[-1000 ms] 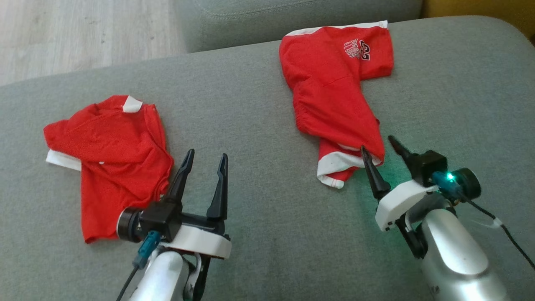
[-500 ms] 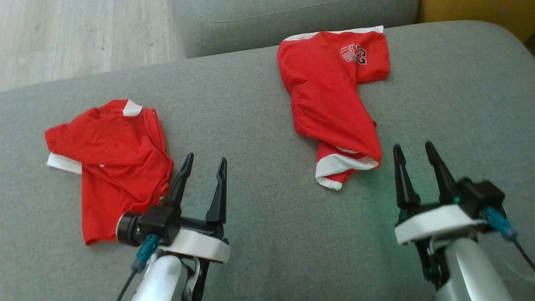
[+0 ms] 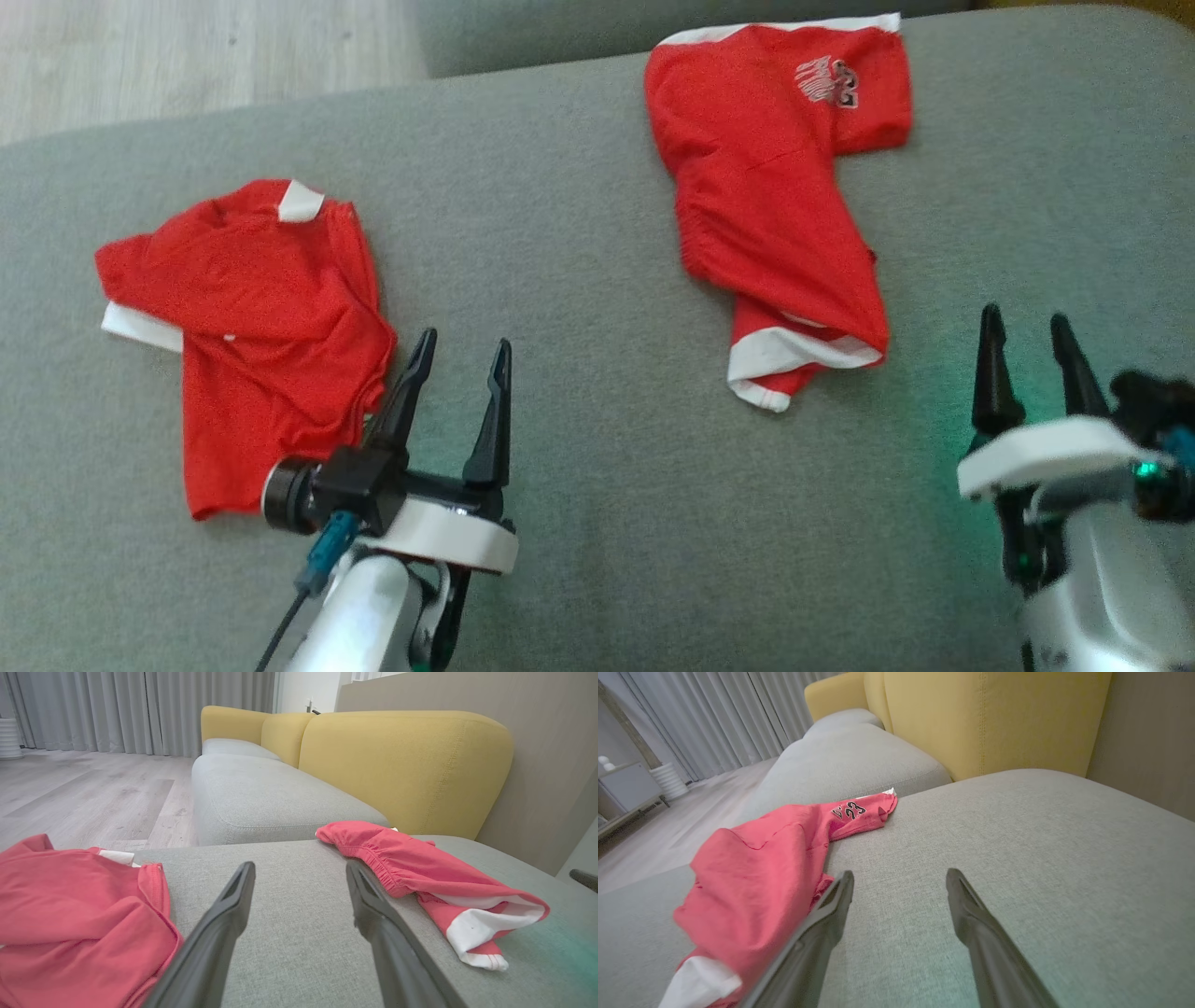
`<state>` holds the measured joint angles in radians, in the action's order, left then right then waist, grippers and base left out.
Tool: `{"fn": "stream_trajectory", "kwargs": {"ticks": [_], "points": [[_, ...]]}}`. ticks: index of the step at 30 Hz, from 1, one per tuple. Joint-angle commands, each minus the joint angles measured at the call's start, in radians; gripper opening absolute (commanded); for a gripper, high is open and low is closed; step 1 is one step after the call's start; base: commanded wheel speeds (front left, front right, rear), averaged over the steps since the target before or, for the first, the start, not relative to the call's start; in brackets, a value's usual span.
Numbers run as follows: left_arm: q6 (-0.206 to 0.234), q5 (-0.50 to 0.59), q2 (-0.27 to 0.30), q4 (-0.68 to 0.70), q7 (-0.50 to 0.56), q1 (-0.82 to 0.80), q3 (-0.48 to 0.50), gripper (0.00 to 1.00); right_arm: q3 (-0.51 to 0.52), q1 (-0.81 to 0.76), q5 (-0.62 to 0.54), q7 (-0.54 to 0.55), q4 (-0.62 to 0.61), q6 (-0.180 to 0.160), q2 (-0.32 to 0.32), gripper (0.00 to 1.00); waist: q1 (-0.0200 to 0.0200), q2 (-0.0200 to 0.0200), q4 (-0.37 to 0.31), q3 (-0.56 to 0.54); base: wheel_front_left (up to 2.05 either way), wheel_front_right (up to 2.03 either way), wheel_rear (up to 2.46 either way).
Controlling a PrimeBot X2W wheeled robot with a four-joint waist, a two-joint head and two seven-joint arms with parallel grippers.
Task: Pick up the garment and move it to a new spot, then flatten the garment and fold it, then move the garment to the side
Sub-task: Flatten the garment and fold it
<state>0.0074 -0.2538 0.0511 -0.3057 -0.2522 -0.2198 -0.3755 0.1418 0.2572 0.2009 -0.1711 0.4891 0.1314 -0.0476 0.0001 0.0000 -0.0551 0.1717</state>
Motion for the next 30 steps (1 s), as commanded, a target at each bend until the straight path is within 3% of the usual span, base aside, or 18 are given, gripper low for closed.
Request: {"fn": "stream_trajectory", "kwargs": {"ticks": [1,21,22,23,30], "points": [[-0.004,0.010,-0.001,0.029,-0.010,-0.051,0.026,1.00,-0.014,0.068,-0.017,0.012,-0.002,-0.001,-0.003,1.00,-0.0001,0.0000,0.022,0.024,0.00,0.00,0.00],[0.002,0.003,-0.001,0.024,-0.010,-0.104,0.012,1.00,-0.079,0.366,-0.136,0.109,0.446,-0.001,-0.003,1.00,-0.0001,0.0000,0.098,0.115,0.00,0.00,0.00],[0.002,0.003,-0.001,0.023,-0.010,-0.105,0.012,1.00,-0.081,0.373,-0.144,0.110,0.461,-0.001,-0.003,0.71,-0.0001,0.0000,0.099,0.116,0.00,0.00,0.00],[0.003,0.002,-0.001,0.023,-0.010,-0.106,0.013,1.00,-0.078,0.378,-0.156,0.106,0.473,-0.001,-0.003,0.00,-0.0001,0.0000,0.099,0.115,0.00,0.00,0.00],[0.009,-0.004,-0.001,0.018,-0.010,-0.093,0.022,1.00,0.053,0.380,-0.255,0.045,0.484,-0.001,-0.003,0.00,-0.0001,0.0000,0.080,0.082,0.00,0.00,0.00]]}}
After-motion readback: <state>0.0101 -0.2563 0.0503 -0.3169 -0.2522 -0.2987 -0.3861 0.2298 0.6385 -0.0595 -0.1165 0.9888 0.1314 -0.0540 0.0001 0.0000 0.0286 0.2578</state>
